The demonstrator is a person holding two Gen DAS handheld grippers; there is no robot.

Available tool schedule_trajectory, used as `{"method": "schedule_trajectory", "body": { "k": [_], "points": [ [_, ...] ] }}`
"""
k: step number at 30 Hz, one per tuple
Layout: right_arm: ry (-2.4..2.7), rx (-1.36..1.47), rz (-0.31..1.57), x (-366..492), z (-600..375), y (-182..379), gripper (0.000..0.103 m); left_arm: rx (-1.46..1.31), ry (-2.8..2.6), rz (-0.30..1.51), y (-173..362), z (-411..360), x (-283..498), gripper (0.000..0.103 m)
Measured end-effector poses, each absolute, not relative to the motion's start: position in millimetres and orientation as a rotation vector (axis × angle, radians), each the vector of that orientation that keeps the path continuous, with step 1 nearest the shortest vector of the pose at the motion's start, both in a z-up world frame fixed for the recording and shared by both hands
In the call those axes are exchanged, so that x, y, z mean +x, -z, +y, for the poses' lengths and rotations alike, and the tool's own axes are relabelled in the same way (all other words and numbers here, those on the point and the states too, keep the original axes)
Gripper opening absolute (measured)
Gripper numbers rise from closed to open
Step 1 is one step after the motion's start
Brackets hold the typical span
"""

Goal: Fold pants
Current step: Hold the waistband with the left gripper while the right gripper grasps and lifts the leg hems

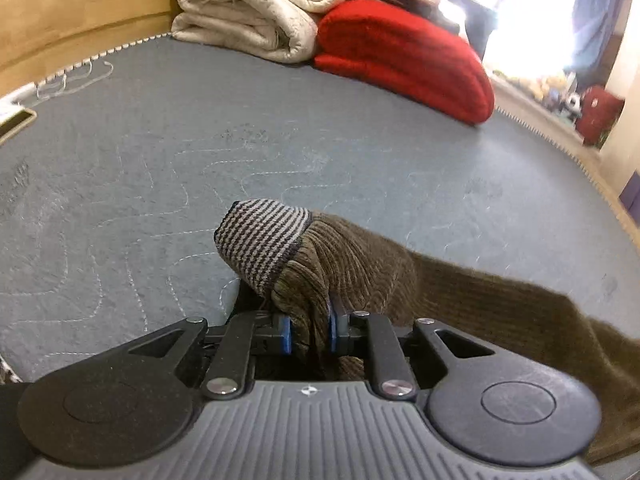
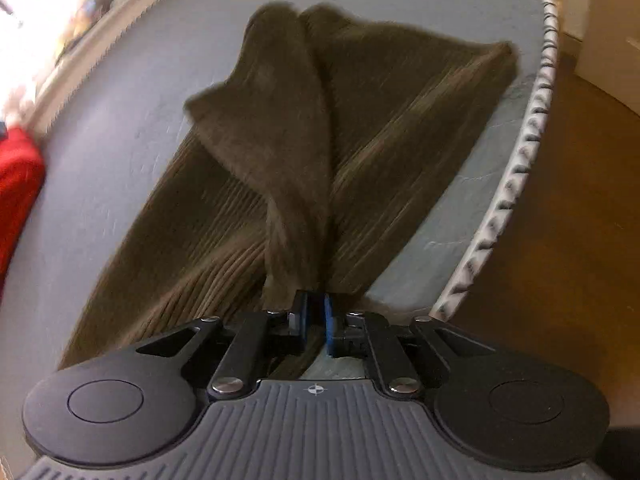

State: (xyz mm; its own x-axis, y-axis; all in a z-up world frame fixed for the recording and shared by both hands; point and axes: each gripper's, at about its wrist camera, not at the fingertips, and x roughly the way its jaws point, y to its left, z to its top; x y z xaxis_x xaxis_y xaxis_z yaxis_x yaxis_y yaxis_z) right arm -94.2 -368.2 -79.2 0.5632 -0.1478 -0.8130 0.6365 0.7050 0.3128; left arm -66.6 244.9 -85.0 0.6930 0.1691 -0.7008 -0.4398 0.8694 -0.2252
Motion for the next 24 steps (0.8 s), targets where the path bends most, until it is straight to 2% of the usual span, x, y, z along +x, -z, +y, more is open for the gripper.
{"method": "schedule_trajectory", "body": {
  "k": [3, 5, 7, 17, 19, 20, 21, 22, 24],
  "points": [
    [0.498, 0.511, 0.74, -92.5, -375.7, 48.0, 0.015, -0.419, -0.36, 0.753, 87.7, 241.6, -69.1, 0.023],
    [0.451, 0.45, 0.696, -82.8, -382.0, 34.4, 0.036, -0.426, -0.371, 0.777, 91.6, 241.2, -68.6, 0.028],
    [0.397, 0.376, 0.703, -65.0, -380.5, 32.3, 0.046, -0.416, -0.381, 0.792, 95.8, 241.2, -67.4, 0.031],
    [0.27, -0.213, 0.868, 25.7, -325.2, 77.9, 0.049, -0.334, -0.412, 0.799, 107.4, 229.4, -60.2, 0.042],
    [0.298, -0.324, 0.865, 33.5, -323.9, 85.0, 0.042, -0.337, -0.417, 0.799, 108.1, 229.1, -59.0, 0.043],
    [0.309, -0.331, 0.857, 36.5, -324.8, 84.0, 0.024, -0.342, -0.419, 0.799, 108.5, 229.1, -57.7, 0.043],
    [0.316, -0.309, 0.845, 36.5, -329.0, 80.7, 0.014, -0.348, -0.42, 0.797, 108.6, 230.0, -57.8, 0.043],
    [0.328, -0.258, 0.813, 36.1, -334.3, 71.2, 0.009, -0.352, -0.422, 0.797, 109.0, 230.3, -57.1, 0.043],
    [0.37, -0.164, 0.692, 29.2, -344.6, 50.7, 0.007, -0.354, -0.426, 0.798, 109.7, 230.2, -55.6, 0.043]
  ]
}}
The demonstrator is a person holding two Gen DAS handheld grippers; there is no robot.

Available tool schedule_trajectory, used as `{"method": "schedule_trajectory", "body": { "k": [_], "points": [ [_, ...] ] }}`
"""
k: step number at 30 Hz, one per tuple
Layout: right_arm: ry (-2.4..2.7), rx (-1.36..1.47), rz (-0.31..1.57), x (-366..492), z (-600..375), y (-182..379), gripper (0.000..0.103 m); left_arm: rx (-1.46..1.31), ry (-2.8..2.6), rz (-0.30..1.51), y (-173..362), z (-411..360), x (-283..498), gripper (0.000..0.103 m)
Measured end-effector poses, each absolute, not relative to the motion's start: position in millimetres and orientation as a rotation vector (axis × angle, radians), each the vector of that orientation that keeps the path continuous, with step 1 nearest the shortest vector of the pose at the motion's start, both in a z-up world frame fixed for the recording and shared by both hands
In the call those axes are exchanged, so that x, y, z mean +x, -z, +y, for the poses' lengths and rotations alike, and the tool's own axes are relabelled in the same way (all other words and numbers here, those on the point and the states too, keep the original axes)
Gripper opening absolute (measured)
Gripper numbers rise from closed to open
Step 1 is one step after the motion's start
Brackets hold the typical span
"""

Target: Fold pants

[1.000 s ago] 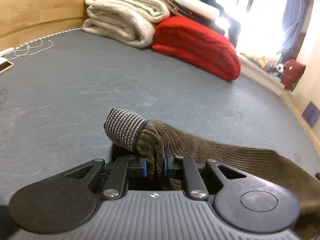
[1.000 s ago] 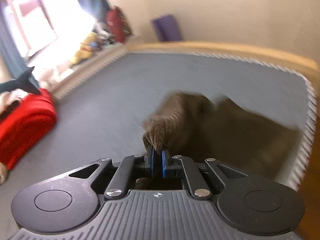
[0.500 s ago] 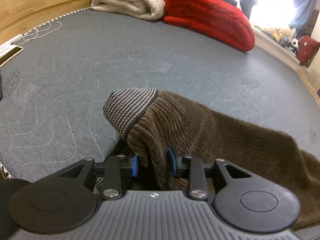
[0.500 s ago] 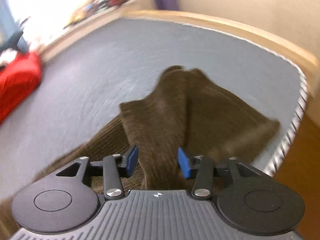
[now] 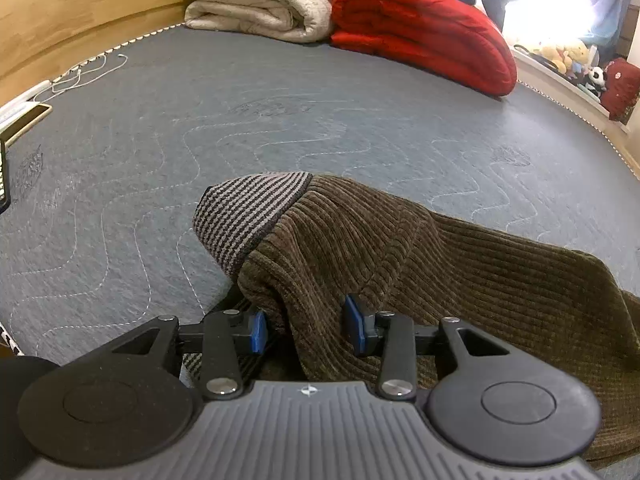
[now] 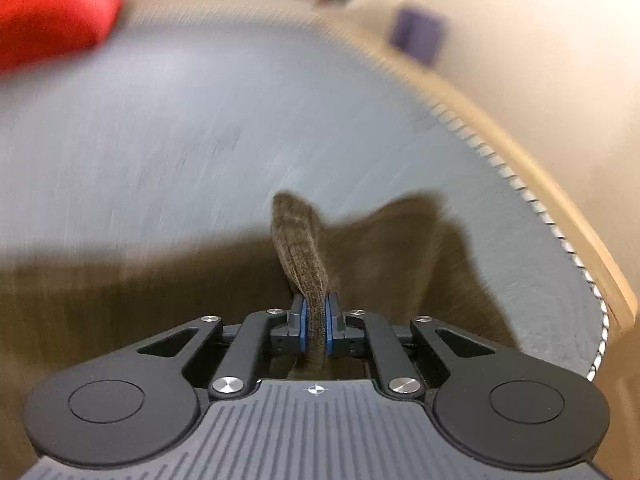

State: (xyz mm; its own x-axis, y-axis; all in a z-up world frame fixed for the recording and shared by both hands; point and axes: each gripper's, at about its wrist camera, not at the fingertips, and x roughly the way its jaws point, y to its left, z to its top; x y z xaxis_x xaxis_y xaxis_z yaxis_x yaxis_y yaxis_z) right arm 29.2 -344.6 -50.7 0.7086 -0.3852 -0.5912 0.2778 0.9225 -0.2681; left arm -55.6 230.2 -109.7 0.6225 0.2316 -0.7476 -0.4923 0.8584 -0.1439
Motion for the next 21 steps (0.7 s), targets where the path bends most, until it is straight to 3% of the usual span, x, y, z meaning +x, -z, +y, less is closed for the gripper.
{"method": "schedule_trajectory", "body": {
  "k": [3, 5, 10, 13, 16, 18, 19, 20, 21],
  "points": [
    [0.471, 0.118, 0.41, -11.5, -382.4, 5.4, 0.007, -0.366, -0.415, 0.798, 109.9, 230.5, -53.9, 0.042],
    [0.576, 0.28, 0.337, -42.5, -412.4, -1.4, 0.007, -0.392, -0.391, 0.8, 110.8, 232.8, -53.4, 0.041],
    [0.732, 0.668, 0.658, -67.5, -485.9, 64.6, 0.009, -0.426, -0.373, 0.817, 112.9, 238.4, -53.9, 0.041],
    [0.717, 0.829, 0.614, -84.9, -507.9, 76.3, 0.017, -0.491, -0.365, 0.817, 114.3, 245.7, -57.5, 0.041],
    [0.687, 0.839, 0.589, -82.8, -512.4, 73.1, 0.034, -0.507, -0.367, 0.82, 113.9, 246.8, -58.4, 0.041],
    [0.686, 0.877, 0.582, -78.2, -517.7, 78.0, 0.034, -0.486, -0.375, 0.823, 114.0, 244.5, -57.2, 0.023],
    [0.693, 0.897, 0.576, -75.8, -518.5, 77.8, 0.035, -0.472, -0.382, 0.815, 112.5, 243.4, -57.5, 0.02],
    [0.703, 0.917, 0.562, -75.5, -519.4, 78.5, 0.03, -0.459, -0.389, 0.795, 108.4, 242.3, -59.4, 0.016],
    [0.712, 0.926, 0.545, -75.5, -517.0, 75.6, 0.017, -0.44, -0.397, 0.764, 102.3, 240.5, -62.2, 0.015]
  ]
}}
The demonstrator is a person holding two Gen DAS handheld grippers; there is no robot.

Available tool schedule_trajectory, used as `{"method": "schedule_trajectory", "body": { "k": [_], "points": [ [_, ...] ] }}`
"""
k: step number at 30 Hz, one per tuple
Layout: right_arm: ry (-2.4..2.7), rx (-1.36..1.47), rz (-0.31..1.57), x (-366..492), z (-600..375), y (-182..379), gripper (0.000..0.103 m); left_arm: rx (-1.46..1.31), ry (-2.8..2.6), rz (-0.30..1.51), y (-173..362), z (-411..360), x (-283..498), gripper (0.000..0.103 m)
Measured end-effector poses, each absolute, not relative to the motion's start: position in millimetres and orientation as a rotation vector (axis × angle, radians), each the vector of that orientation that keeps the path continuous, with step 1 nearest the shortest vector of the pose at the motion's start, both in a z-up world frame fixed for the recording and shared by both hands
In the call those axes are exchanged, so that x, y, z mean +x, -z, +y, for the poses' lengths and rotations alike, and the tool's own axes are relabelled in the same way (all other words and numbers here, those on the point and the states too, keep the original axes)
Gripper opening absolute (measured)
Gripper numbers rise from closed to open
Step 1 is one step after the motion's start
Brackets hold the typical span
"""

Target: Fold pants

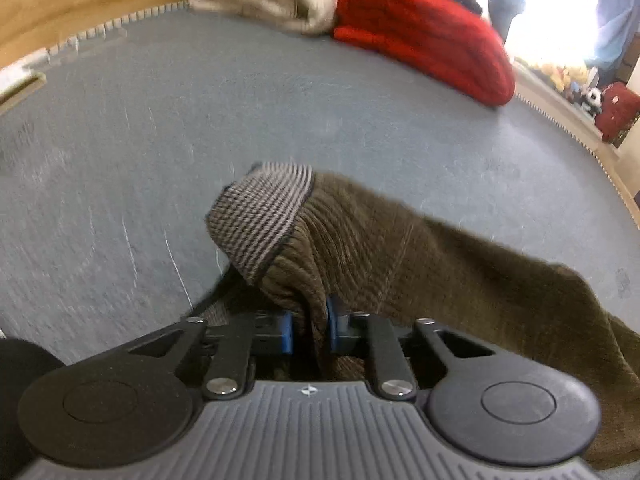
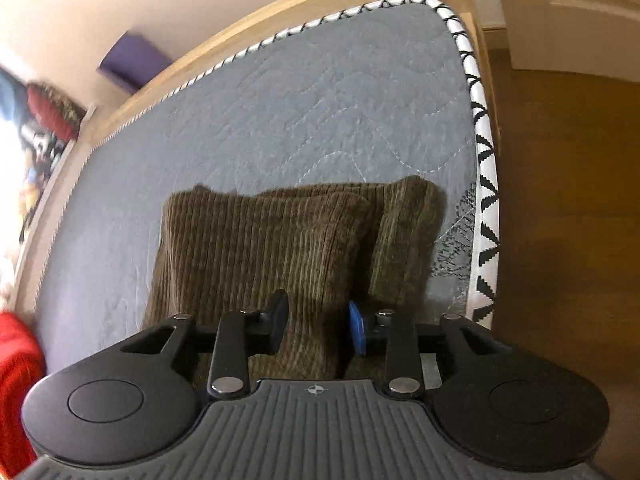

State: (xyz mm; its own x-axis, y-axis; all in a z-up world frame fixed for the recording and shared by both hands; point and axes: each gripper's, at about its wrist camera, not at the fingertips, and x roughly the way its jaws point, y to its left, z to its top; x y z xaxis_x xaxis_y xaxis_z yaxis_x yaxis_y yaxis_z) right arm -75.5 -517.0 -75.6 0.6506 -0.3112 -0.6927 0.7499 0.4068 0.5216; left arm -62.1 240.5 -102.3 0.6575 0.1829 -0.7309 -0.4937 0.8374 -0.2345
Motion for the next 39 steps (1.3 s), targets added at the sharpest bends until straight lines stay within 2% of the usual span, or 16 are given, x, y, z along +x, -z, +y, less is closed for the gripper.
{"method": "schedule_trajectory", "body": {
  "k": [1, 4, 7, 10, 12, 16, 20, 24, 25, 26, 27, 28, 29, 32, 35, 39],
  "points": [
    [0.726, 0.917, 0.512, -72.5, -519.6, 73.1, 0.009, -0.408, -0.409, 0.729, 94.8, 237.2, -65.7, 0.015],
    [0.761, 0.813, 0.326, -81.4, -501.8, 43.8, 0.008, -0.306, -0.437, 0.688, 79.2, 222.0, -73.6, 0.015],
    [0.888, 0.719, 0.377, -78.8, -492.6, 41.6, 0.008, -0.28, -0.477, 0.837, 88.8, 212.6, -72.2, 0.016],
    [0.98, 0.807, 0.578, -76.8, -508.6, 70.7, 0.014, -0.274, -0.49, 0.957, 104.1, 209.9, -72.3, 0.03],
    [0.953, 0.848, 0.581, -80.4, -514.0, 73.8, 0.021, -0.242, -0.534, 0.95, 97.9, 206.8, -74.9, 0.056],
    [0.926, 0.731, 0.569, -82.4, -511.4, 63.1, 0.036, -0.153, -0.669, 0.809, 71.5, 189.1, -89.2, 0.065],
    [0.977, 0.666, 0.519, -93.3, -508.0, 51.7, 0.036, -0.087, -0.604, 0.653, 52.6, 156.1, -89.9, 0.074],
    [0.942, 0.547, 0.444, -89.5, -488.4, 32.2, 0.036, -0.062, -0.314, 0.574, 55.1, 126.9, -80.0, 0.077],
    [0.912, 0.516, 0.424, -87.0, -481.0, 27.1, 0.036, -0.066, -0.242, 0.571, 59.2, 121.7, -76.3, 0.077],
    [0.863, 0.491, 0.412, -81.9, -473.5, 23.9, 0.037, -0.085, -0.155, 0.583, 66.4, 117.8, -71.1, 0.066],
    [0.796, 0.473, 0.411, -77.0, -464.9, 22.0, 0.039, -0.099, -0.1, 0.608, 73.5, 114.5, -65.9, 0.036],
    [0.712, 0.469, 0.424, -68.5, -458.3, 22.7, 0.04, -0.096, -0.071, 0.653, 83.3, 112.1, -60.6, 0.022],
    [0.612, 0.477, 0.449, -58.0, -450.3, 24.7, 0.041, -0.082, -0.068, 0.718, 95.3, 110.7, -53.0, 0.013],
    [0.375, 0.534, 0.573, -23.0, -429.1, 38.3, 0.045, -0.102, -0.046, 0.907, 134.2, 118.2, -39.7, 0.011],
    [0.263, 0.625, 0.694, 11.3, -412.7, 59.6, 0.045, -0.039, -0.029, 0.89, 132.0, 113.5, -39.9, 0.012],
    [0.304, 0.612, 0.741, 49.3, -404.0, 70.1, 0.051, 0.019, -0.023, 0.86, 134.7, 102.4, -46.3, 0.012]
  ]
}}
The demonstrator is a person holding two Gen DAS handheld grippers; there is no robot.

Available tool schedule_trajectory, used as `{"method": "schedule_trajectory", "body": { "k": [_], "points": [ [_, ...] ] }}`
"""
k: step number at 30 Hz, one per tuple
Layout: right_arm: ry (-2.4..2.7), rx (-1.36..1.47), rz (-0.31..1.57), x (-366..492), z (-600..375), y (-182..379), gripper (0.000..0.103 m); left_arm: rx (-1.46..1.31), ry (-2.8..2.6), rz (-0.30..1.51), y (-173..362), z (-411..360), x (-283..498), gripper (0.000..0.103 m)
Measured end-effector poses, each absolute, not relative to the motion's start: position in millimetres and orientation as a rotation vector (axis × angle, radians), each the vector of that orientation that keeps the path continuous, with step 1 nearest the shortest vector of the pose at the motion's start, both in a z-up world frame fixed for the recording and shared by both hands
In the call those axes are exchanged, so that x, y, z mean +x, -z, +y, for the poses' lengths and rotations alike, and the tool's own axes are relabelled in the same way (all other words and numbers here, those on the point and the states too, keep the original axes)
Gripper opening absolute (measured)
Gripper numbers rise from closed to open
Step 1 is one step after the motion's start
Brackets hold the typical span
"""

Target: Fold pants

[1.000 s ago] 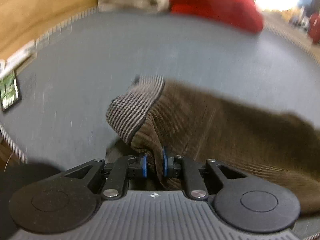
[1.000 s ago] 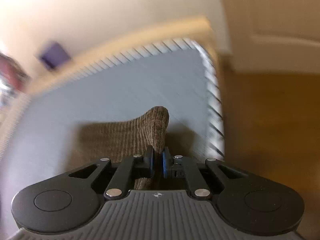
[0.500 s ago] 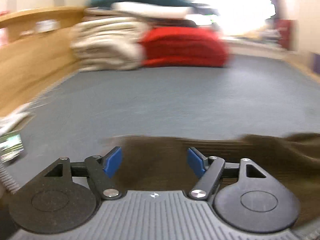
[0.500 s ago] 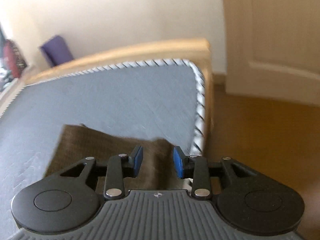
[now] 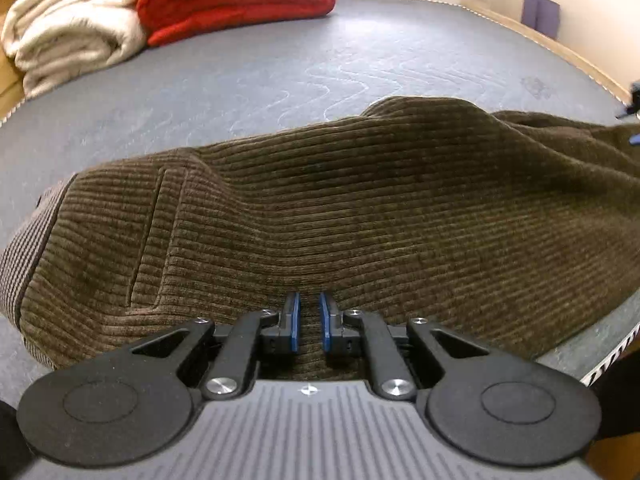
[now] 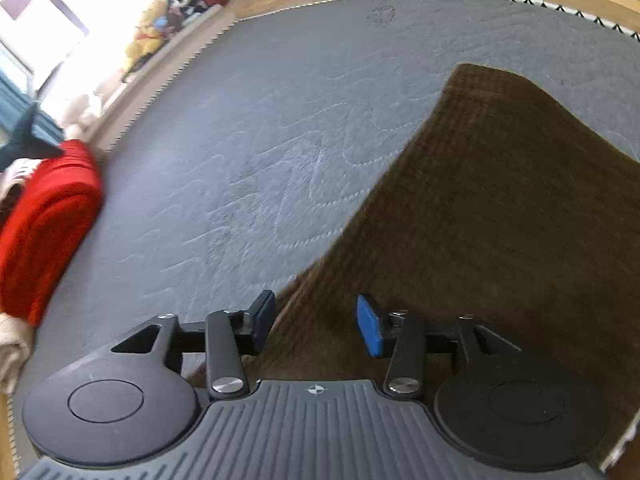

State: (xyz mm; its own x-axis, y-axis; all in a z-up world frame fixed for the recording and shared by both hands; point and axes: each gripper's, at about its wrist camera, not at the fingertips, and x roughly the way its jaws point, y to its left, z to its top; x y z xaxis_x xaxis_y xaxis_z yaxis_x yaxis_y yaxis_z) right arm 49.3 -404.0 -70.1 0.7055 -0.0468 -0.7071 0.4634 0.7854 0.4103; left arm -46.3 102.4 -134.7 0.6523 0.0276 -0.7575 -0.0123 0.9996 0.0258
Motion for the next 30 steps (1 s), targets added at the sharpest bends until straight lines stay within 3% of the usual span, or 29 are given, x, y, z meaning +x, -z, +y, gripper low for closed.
{"method": "schedule_trajectory", "body": {
  "k": [3, 5, 6, 7, 13, 17, 19, 22, 30],
  "points": [
    [0.422, 0.63, 0.782, 73.2, -409.7, 81.7, 0.052, 0.037, -0.019, 0.853, 135.5, 98.4, -53.4, 0.012],
    [0.472, 0.643, 0.81, 83.1, -413.2, 89.7, 0.045, 0.034, -0.014, 0.848, 135.2, 97.4, -57.2, 0.012],
    [0.502, 0.624, 0.802, 86.7, -412.3, 87.5, 0.036, 0.032, -0.012, 0.847, 136.8, 92.7, -56.7, 0.012],
    [0.529, 0.595, 0.8, 90.2, -410.3, 84.5, 0.006, 0.032, -0.012, 0.847, 140.1, 95.2, -55.2, 0.012],
    [0.583, 0.757, 0.58, 83.3, -443.7, 58.1, 0.005, 0.069, -0.008, 0.83, 142.7, 92.8, -57.2, 0.012],
    [0.6, 0.93, 0.644, 81.3, -466.4, 92.6, 0.006, 0.071, -0.005, 0.826, 143.9, 91.3, -60.6, 0.012],
    [0.574, 0.915, 0.642, 78.9, -465.9, 87.8, 0.014, 0.061, -0.008, 0.828, 141.7, 91.7, -61.8, 0.013],
    [0.518, 0.854, 0.622, 73.2, -456.2, 68.9, 0.041, 0.063, -0.015, 0.828, 141.7, 89.9, -63.1, 0.013],
    [0.426, 0.724, 0.597, 23.3, -448.8, 43.1, 0.043, 0.028, -0.022, 0.845, 137.9, 93.7, -61.9, 0.013]
  ]
}}
